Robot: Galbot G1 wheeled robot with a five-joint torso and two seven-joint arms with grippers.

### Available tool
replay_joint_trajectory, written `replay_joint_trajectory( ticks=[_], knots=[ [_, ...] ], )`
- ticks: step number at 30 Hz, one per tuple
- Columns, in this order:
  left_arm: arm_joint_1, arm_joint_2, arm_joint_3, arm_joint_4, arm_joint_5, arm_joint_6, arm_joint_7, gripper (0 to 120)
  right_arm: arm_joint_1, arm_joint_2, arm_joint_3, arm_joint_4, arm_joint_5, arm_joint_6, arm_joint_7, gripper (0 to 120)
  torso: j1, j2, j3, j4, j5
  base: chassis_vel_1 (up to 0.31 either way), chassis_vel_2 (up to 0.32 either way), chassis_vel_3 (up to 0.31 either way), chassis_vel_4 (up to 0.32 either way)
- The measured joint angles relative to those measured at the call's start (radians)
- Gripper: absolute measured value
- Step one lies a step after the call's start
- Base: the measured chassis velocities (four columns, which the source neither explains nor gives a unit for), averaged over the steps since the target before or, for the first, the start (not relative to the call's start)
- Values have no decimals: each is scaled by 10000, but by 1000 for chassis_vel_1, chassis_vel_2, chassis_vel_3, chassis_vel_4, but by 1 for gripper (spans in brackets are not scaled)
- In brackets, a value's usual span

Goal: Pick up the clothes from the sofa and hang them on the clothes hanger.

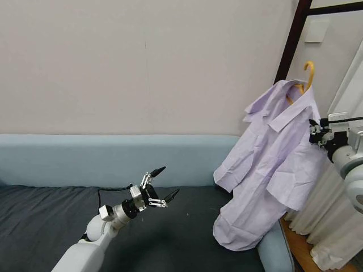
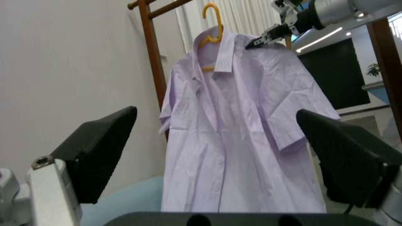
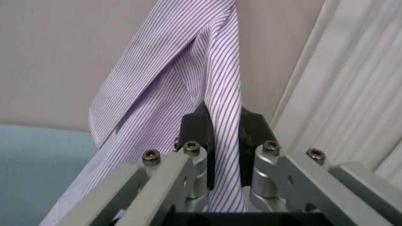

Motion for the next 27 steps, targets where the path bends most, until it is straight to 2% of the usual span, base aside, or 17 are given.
replay_joint_trajectory(
  ticks=[5, 6, 9, 15, 27],
  knots=[
    [-45, -297, 43, 328, 151, -69, 7, 100, 2209, 558, -2128, -1011, -373, -46, 218, 7, 0, -1, 1, 2, -1, 0, 0, 0, 0],
    [-45, -297, 43, 328, 151, -69, 7, 100, 2209, 558, -2128, -1011, -373, -46, 218, 7, 0, -1, 1, 2, -1, 0, 0, 0, 0],
    [-63, -368, 33, 439, 165, -99, 8, 100, 3743, 1130, -3398, -1877, -740, -56, 857, 7, 1, -1, 1, 2, -4, 0, 0, 0, 0],
    [-63, -271, -53, 550, 113, -175, 3, 100, 4786, 1683, -4230, -2606, -825, 93, 1750, 7, 3, -1, 2, 5, -3, 0, 0, 0, 0],
    [-220, -255, -19, 758, 58, -272, -4, 100, 6022, 1901, -5239, -3358, -598, -117, 2362, 7, 2, -2, 0, -1, -3, 0, 0, 0, 0]
  ],
)
